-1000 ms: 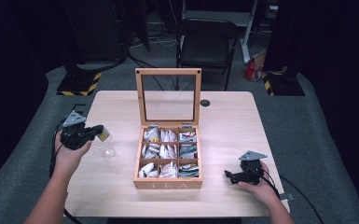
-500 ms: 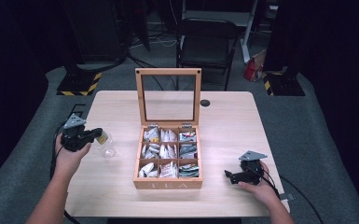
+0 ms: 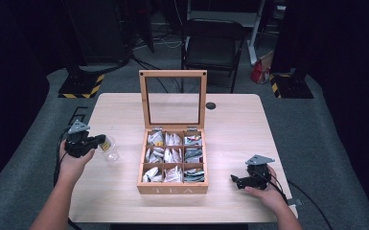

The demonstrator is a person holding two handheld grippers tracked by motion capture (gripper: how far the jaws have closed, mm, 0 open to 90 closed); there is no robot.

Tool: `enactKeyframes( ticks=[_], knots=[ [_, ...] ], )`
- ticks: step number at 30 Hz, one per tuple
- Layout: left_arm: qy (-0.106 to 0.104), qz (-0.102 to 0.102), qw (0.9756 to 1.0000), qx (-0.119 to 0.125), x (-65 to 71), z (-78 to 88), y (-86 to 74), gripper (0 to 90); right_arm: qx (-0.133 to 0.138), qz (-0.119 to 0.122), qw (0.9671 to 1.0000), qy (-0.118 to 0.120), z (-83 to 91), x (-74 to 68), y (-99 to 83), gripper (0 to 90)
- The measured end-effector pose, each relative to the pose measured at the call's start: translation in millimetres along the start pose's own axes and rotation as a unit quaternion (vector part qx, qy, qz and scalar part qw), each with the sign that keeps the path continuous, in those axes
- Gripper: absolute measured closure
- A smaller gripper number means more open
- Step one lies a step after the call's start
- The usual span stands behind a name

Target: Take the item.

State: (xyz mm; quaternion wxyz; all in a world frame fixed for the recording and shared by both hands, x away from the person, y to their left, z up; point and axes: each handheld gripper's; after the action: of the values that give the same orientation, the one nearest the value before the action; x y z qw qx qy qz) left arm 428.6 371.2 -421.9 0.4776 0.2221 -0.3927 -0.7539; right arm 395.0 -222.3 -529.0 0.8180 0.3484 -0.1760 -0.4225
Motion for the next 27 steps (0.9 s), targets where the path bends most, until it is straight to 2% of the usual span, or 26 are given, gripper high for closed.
enactKeyframes(
  ticks=[13,21,27],
  knots=[
    [-0.002,0.004,0.9999,-0.016,0.3,-8.2,-5.2,87.0,0.0,0.0,1.0,0.0,0.0,0.0,0.0,2.9],
    [0.001,0.01,0.9999,-0.011,-0.5,-8.2,-5.9,77.5,0.0,0.0,1.0,0.0,0.0,0.0,0.0,2.9],
    [0.005,0.011,0.9999,-0.003,-1.8,-5.5,-4.9,73.6,0.0,0.0,1.0,0.0,0.0,0.0,0.0,3.0]
  ],
)
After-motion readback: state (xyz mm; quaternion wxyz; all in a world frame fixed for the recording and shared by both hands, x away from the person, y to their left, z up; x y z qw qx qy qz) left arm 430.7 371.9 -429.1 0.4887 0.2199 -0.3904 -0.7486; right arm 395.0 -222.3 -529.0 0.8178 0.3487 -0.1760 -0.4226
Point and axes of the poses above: each handheld gripper's, and its own axes: z roughly backward along the jaws, y roughly out of its top, x roughly to its right
